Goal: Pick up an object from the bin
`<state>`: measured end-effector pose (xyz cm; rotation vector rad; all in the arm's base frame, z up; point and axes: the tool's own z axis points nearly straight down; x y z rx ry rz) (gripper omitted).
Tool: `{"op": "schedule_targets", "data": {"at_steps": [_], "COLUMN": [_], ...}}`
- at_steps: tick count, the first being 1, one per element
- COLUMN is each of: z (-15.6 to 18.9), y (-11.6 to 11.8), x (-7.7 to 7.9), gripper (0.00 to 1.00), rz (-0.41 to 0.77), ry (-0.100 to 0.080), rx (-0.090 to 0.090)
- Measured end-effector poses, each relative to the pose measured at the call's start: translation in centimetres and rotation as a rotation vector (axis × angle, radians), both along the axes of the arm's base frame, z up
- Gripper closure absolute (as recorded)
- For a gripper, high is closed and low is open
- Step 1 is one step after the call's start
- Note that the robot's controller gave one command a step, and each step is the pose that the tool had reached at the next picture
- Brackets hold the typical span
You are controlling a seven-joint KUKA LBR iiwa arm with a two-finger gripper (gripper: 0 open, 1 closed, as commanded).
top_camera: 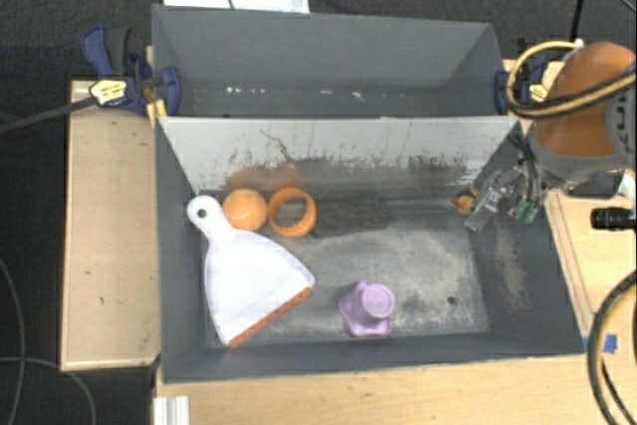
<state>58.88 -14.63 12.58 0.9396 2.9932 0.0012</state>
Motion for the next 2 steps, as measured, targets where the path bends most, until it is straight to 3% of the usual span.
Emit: {"op": "schedule_targets", "data": {"at_steps": [2], "z": [1.0], "y": [-0.01], "x": [0.02], "gripper": [1.0], "rz": [0.002], "ry": [-0.001], "rx": [0.0]}}
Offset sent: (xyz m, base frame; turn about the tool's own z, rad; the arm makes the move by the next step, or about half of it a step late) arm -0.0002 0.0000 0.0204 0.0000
